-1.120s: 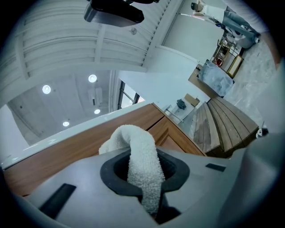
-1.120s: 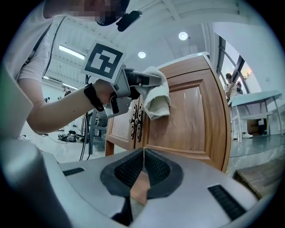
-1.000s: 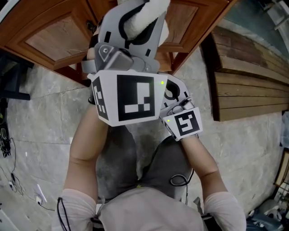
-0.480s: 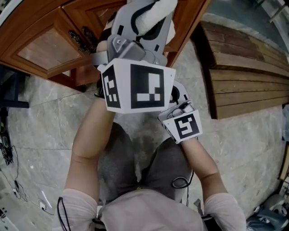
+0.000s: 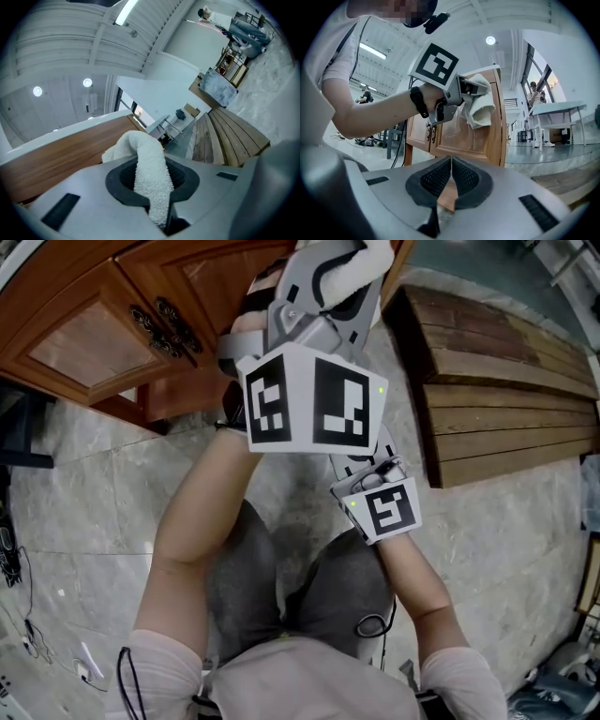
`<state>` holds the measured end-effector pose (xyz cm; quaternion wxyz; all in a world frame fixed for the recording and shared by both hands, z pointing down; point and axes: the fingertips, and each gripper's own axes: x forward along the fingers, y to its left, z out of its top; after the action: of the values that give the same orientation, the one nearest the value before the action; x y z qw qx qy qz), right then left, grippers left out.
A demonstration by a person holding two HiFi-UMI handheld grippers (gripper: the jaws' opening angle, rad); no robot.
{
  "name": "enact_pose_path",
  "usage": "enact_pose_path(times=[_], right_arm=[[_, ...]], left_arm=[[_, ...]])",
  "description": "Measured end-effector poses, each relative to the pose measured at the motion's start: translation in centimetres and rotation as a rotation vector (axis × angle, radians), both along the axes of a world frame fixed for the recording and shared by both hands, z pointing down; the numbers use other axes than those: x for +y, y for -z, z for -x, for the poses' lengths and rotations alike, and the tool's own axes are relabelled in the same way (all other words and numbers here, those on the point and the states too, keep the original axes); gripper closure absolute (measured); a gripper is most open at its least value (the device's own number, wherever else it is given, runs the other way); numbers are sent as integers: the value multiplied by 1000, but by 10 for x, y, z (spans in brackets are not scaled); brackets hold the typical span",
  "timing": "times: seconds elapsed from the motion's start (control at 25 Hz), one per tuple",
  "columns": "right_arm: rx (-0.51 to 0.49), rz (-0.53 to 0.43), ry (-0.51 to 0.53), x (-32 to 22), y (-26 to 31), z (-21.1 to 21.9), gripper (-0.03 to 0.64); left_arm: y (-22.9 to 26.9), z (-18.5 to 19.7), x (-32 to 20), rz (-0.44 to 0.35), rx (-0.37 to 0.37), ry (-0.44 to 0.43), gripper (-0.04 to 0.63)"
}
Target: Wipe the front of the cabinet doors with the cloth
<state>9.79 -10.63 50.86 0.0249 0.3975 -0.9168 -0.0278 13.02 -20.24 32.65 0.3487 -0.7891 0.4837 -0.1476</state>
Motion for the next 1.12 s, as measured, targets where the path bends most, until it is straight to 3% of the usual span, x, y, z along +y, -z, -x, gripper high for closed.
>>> enact_pose_path(times=[0.2,0.52,0.72,0.88,1.12], right_arm=[[34,9,33,2,-3,9,578],[26,0,107,14,2,66,578],[22,-7,139,19,3,89,578],[23,-16,124,19,6,91,578],[34,-15,77,13,6,72,578]], left_arm=[[5,27,23,-9,-7,27,523],[11,119,58,-42,-36,138,523],[-5,169,58,-10,-63,226,523],[-20,175,51,5,-83,239,523],[-33,154,35,25,-87,210,523]])
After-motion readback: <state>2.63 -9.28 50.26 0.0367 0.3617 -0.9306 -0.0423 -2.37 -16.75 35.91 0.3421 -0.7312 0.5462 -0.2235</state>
